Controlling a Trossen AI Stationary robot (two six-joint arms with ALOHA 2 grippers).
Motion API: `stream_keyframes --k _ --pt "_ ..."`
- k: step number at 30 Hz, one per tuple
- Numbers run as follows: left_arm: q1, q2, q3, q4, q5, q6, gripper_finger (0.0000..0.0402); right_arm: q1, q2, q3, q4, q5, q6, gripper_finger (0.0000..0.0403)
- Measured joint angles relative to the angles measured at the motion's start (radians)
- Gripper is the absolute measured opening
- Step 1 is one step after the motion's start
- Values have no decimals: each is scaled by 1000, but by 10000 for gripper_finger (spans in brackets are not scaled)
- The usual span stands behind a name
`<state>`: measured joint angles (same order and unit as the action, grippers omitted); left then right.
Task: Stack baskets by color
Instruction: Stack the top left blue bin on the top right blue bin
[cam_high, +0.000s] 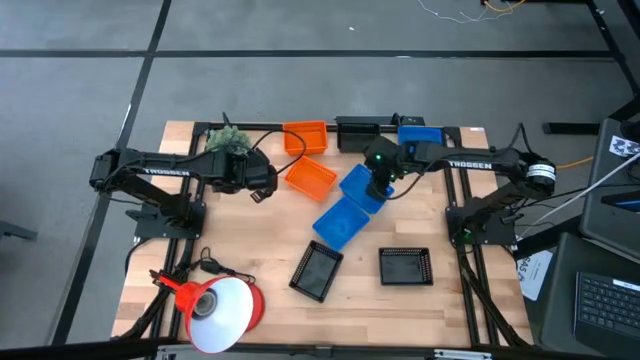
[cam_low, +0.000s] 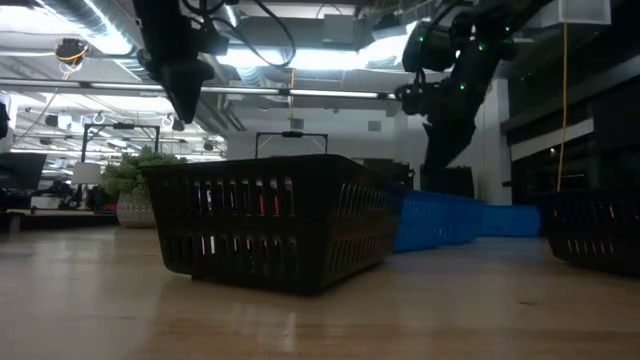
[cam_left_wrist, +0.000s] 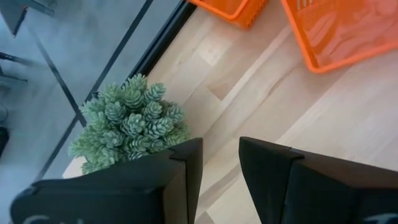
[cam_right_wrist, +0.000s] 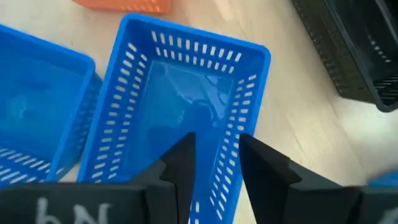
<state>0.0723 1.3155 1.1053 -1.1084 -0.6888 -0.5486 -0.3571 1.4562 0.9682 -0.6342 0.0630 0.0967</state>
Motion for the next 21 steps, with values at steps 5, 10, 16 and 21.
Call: stream_keyframes --k 5,10,16,21 --pt "0 0 0 14 0 0 98 -56 2 -68 30 -16 -6 122" --pt "0 0 0 24 0 0 98 -67 1 -115 107 -59 -2 122" --pt "0 0 0 26 0 -1 98 -76 1 -199 204 -54 0 122" --pt "0 0 0 31 0 -1 98 -78 0 -221 237 -57 34 122"
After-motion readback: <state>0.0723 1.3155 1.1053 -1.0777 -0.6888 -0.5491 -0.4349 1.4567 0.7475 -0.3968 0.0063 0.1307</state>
